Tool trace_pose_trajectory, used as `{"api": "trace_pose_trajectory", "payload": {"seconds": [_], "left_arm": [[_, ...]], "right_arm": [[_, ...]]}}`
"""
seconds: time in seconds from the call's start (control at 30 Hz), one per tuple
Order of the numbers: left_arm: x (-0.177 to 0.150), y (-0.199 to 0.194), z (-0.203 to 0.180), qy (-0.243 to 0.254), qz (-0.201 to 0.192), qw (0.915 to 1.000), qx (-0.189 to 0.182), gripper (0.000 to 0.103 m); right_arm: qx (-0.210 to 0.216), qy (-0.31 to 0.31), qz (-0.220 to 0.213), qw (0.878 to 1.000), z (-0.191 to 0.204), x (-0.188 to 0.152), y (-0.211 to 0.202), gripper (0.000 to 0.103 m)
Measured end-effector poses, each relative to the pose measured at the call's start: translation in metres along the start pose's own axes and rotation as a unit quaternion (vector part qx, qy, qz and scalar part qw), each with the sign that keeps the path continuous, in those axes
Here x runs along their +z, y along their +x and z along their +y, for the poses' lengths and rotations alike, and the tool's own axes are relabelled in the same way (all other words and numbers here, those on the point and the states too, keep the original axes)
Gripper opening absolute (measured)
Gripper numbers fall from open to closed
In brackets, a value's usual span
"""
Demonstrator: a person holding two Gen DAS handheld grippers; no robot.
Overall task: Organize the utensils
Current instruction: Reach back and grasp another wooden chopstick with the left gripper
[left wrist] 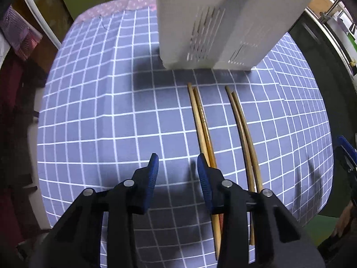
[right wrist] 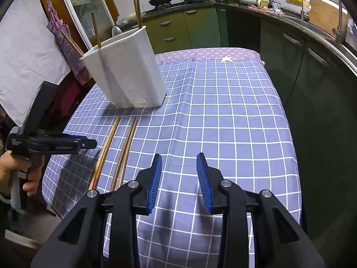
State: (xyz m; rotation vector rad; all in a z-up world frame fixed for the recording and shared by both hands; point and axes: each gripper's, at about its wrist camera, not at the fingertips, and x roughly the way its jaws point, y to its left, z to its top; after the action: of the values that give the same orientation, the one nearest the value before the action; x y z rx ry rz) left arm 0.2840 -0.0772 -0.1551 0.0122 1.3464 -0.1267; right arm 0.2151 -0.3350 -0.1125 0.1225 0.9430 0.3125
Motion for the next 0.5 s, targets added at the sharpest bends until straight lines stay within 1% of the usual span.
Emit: {"api": "trace_pose_trajectory", "payload": {"seconds": [0.2,0.5], "left_arm": [[0.0026,0.0057,-0.004,-0.001,0.01,0.9999,-0.007,0.035],[0.0027,0.0095,-0.0089,0.007,0.018,0.9998,-0.005,0.035]], "right_arm": [[0.012,0.011,0.007,1.0,-0.0053,-0.0033,0.0029,0.033],[0.025,0.015,0.016,0.999,-0.0041,-0.0074,0.0068,0.033]]}}
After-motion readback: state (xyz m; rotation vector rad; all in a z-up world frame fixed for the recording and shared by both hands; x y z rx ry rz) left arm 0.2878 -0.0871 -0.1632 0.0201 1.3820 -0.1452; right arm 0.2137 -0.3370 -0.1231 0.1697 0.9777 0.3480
